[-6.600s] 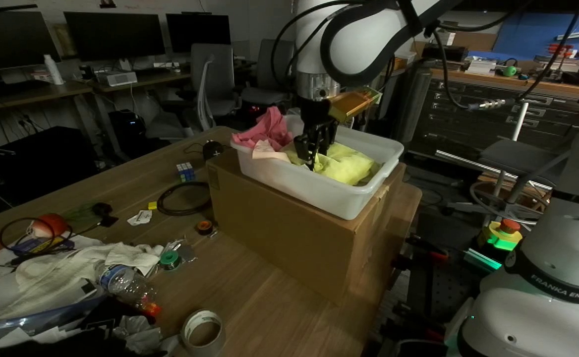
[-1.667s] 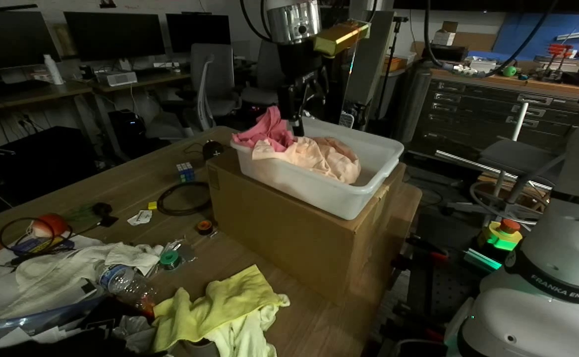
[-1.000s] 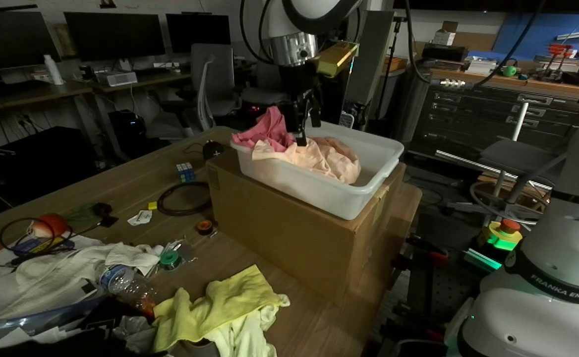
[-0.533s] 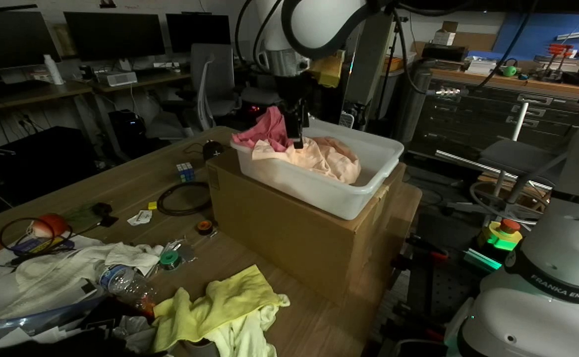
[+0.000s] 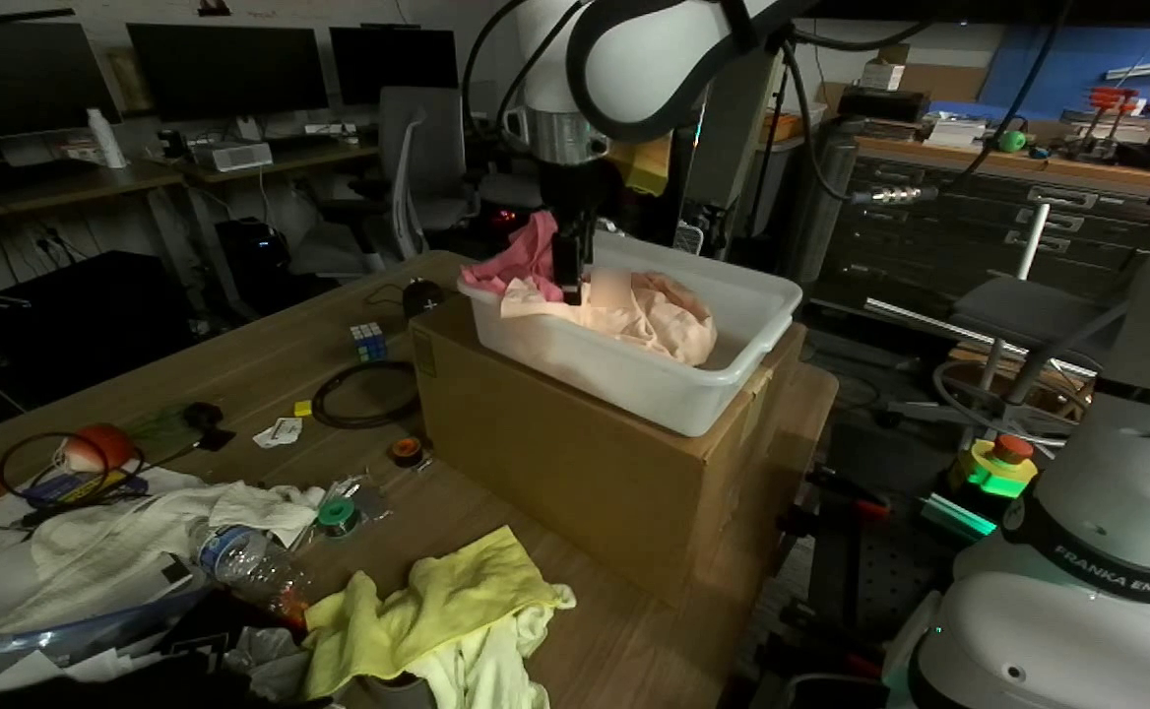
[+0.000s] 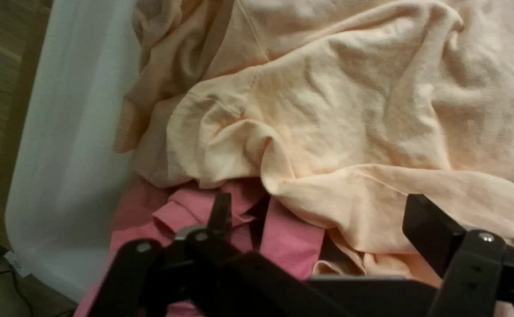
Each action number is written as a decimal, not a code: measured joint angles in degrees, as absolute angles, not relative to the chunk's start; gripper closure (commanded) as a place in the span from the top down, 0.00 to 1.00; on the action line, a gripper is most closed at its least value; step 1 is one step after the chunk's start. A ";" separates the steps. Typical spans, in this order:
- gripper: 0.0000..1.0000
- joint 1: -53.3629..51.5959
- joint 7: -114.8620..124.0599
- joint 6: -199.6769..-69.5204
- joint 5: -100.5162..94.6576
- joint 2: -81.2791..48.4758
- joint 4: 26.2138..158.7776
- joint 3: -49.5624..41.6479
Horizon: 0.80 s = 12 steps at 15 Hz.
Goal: Pick up the fabrics from the container and put them on the table.
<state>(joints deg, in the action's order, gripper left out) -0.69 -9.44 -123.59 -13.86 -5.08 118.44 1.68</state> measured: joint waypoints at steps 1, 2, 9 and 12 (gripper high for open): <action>1.00 -0.69 -9.42 -124.43 -13.61 -5.08 118.84 1.68; 1.00 -0.69 -9.40 -125.50 -13.25 -5.10 119.34 1.67; 1.00 -0.67 -6.09 -128.28 -12.82 -5.67 120.93 1.24; 1.00 -0.67 -4.37 -128.26 -12.82 -6.18 121.14 1.15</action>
<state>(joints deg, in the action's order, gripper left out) -0.67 -4.37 -128.26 -12.82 -6.18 121.14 1.15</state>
